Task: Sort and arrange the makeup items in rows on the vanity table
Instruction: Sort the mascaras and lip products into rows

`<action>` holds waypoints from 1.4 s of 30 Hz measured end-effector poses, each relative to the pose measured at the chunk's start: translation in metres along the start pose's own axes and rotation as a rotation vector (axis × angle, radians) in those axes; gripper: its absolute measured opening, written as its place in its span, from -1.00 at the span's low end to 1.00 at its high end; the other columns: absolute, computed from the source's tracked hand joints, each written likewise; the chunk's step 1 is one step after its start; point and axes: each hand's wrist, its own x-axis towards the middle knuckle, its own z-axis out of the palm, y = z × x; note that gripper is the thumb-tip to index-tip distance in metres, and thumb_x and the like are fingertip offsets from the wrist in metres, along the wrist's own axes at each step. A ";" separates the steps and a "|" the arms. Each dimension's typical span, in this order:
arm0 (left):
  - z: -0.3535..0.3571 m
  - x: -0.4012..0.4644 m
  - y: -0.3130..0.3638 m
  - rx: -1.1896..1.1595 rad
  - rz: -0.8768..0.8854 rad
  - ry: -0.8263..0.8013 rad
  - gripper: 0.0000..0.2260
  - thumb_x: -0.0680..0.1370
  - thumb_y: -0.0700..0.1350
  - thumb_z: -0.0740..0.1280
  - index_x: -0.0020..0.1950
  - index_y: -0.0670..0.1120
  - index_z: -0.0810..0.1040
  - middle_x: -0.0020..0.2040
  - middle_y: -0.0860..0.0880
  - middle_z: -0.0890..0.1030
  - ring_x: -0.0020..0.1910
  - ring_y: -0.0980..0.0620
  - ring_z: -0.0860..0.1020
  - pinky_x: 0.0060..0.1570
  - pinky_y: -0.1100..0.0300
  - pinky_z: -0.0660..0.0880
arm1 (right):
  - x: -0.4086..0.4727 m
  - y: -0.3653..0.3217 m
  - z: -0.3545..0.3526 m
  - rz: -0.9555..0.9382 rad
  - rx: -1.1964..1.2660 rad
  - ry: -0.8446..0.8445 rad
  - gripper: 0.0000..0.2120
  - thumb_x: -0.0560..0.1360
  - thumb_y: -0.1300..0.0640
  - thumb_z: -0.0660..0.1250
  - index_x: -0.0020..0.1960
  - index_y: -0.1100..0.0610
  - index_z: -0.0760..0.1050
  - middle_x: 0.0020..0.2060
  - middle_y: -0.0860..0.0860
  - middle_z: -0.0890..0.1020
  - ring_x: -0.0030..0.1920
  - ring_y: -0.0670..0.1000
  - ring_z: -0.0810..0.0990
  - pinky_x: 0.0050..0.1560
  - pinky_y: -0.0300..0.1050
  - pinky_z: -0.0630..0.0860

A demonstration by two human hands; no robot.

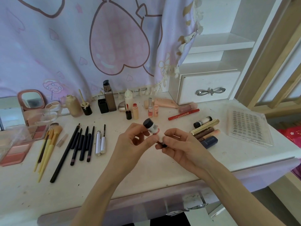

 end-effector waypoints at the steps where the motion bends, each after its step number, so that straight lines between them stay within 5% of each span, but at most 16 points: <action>1: 0.000 0.000 0.002 -0.023 0.003 0.003 -0.75 0.29 0.12 0.36 -0.05 0.15 0.60 -0.12 0.01 0.54 -0.10 -0.13 0.48 -0.05 -0.02 0.48 | 0.000 0.001 0.002 0.001 0.008 -0.004 -0.83 0.30 0.31 0.39 -0.12 0.27 0.52 -0.25 0.18 0.65 -0.22 0.13 0.67 -0.26 -0.20 0.59; 4: 0.000 -0.001 0.007 -0.058 0.001 0.006 -0.73 0.28 0.14 0.37 -0.06 0.15 0.61 -0.08 -0.02 0.55 -0.07 -0.20 0.48 0.01 -0.13 0.46 | -0.001 0.002 0.005 -0.012 0.029 -0.009 -0.86 0.30 0.30 0.38 -0.14 0.27 0.54 -0.25 0.19 0.65 -0.21 0.13 0.67 -0.26 -0.21 0.59; 8: 0.002 -0.005 0.003 -0.044 -0.010 -0.014 -0.65 0.24 0.18 0.38 -0.04 0.09 0.62 -0.12 0.05 0.53 -0.24 0.00 0.41 -0.06 -0.12 0.46 | -0.001 0.006 0.007 -0.040 0.044 -0.024 -0.94 0.31 0.25 0.36 -0.24 0.19 0.61 -0.28 0.13 0.66 -0.27 0.05 0.66 -0.28 -0.23 0.58; 14: -0.007 -0.005 -0.003 0.100 0.004 0.058 -0.70 0.30 0.15 0.41 -0.10 0.00 0.57 -0.32 0.07 0.50 -0.41 0.16 0.33 -0.37 0.34 0.30 | -0.003 0.005 0.003 -0.161 -0.436 0.077 -0.68 0.30 -0.05 0.35 -0.09 0.18 0.58 -0.26 0.02 0.65 -0.25 -0.05 0.60 -0.25 -0.23 0.50; 19: -0.012 -0.003 -0.001 0.435 0.073 0.031 -0.84 0.41 -0.03 0.39 -0.22 0.14 0.41 -0.29 0.16 0.47 -0.27 0.30 0.41 -0.28 0.48 0.30 | -0.001 -0.012 0.009 -0.317 -0.743 0.148 -0.54 0.26 -0.31 0.28 -0.07 0.04 0.53 -0.48 -0.05 0.54 -0.47 -0.15 0.44 -0.43 -0.36 0.35; 23: -0.008 -0.003 0.003 0.561 0.175 -0.046 -0.87 0.44 -0.06 0.38 -0.15 0.12 0.44 -0.24 0.16 0.47 -0.17 0.20 0.41 -0.20 0.46 0.31 | 0.002 -0.013 0.011 -0.366 -0.850 0.190 -0.76 0.32 -0.09 0.40 -0.17 0.07 0.52 -0.59 -0.10 0.40 -0.54 -0.15 0.32 -0.50 -0.37 0.27; 28: -0.010 -0.006 0.001 0.389 0.118 -0.040 -0.83 0.43 -0.02 0.38 0.01 0.12 0.51 -0.16 0.17 0.52 -0.19 0.28 0.45 -0.20 0.48 0.36 | -0.004 -0.015 0.002 -0.256 -0.568 0.064 -0.97 0.48 0.25 0.34 -0.09 0.16 0.51 -0.48 -0.09 0.47 -0.51 -0.08 0.35 -0.52 -0.30 0.25; 32: -0.006 -0.010 0.003 0.231 0.073 0.015 -0.83 0.35 0.05 0.39 -0.12 0.20 0.46 -0.23 0.10 0.56 -0.28 0.17 0.45 -0.27 0.38 0.40 | -0.006 -0.015 0.001 -0.224 -0.517 0.000 -0.78 0.35 0.09 0.39 -0.06 0.16 0.50 -0.46 -0.05 0.46 -0.49 -0.09 0.34 -0.51 -0.30 0.26; 35: -0.004 -0.011 0.004 0.225 0.095 0.044 -0.82 0.38 -0.02 0.42 -0.14 0.20 0.47 -0.26 0.11 0.54 -0.28 0.14 0.45 -0.25 0.33 0.43 | -0.006 -0.015 0.003 -0.257 -0.529 0.046 -0.97 0.43 0.16 0.37 -0.16 0.12 0.57 -0.52 -0.07 0.41 -0.52 -0.13 0.31 -0.51 -0.33 0.26; 42: -0.002 -0.020 0.001 0.125 0.055 0.063 -0.79 0.30 0.17 0.32 -0.11 0.17 0.52 -0.19 0.20 0.57 -0.26 0.14 0.47 -0.23 0.37 0.44 | -0.014 -0.015 0.000 -0.327 -0.504 0.025 -0.85 0.39 0.13 0.34 -0.09 0.05 0.65 -0.48 -0.15 0.39 -0.45 -0.12 0.28 -0.41 -0.29 0.23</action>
